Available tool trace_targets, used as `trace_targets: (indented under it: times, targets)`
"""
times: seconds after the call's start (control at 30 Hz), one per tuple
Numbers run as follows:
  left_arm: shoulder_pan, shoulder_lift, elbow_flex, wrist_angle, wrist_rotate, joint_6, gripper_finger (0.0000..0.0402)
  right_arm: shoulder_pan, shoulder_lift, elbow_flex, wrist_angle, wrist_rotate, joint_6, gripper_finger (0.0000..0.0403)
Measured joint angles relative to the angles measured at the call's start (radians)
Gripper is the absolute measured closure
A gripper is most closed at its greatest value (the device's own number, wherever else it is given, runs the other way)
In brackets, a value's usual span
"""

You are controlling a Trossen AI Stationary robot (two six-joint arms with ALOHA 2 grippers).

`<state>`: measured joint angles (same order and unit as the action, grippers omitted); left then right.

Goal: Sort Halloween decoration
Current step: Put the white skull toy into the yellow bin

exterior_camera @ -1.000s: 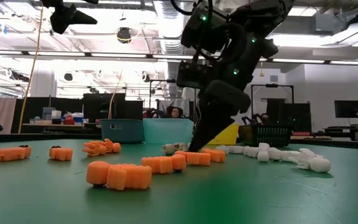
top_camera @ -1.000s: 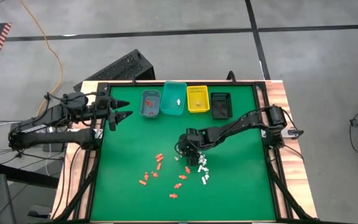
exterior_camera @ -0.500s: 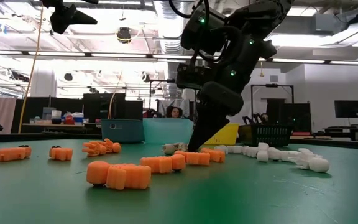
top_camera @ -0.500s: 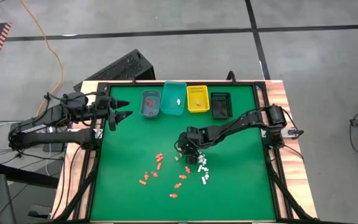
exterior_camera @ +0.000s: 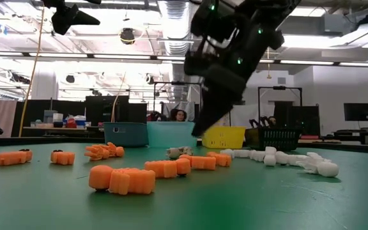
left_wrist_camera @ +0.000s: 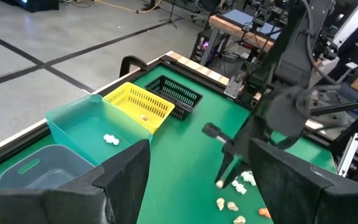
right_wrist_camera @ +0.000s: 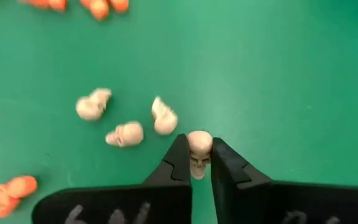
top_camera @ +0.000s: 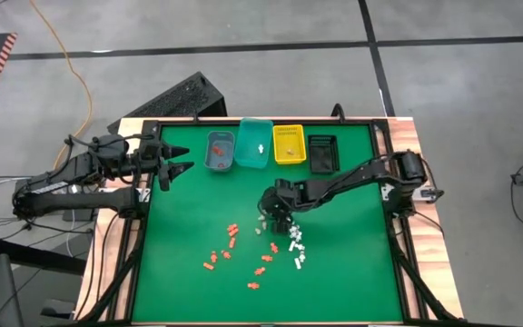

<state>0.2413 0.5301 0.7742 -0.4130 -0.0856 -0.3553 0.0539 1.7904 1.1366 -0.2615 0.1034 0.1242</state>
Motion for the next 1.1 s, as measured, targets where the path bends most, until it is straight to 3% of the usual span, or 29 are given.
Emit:
trace_targets:
  times: [0.23,0.5,0.8,1.1]
  targets:
    - [0.000,0.000,0.000,0.000,0.000,0.000,0.0141,-0.098,-0.133,0.002,-0.034,0.056,-0.026,0.0371]
    - [0.000,0.000,0.000,0.000,0.000,-0.006,0.0141,-0.288,-0.254,0.002,-0.092,0.112,-0.049,0.0371]
    - [0.000,0.000,0.000,0.000,0.000,-0.007,0.0141,-0.472,-0.221,0.002,-0.098,0.105,-0.019,0.0370]
    - [0.000,0.000,0.000,0.000,0.002,-0.013,0.0141,-0.532,-0.148,0.002,-0.109,0.021,0.009,0.0345]
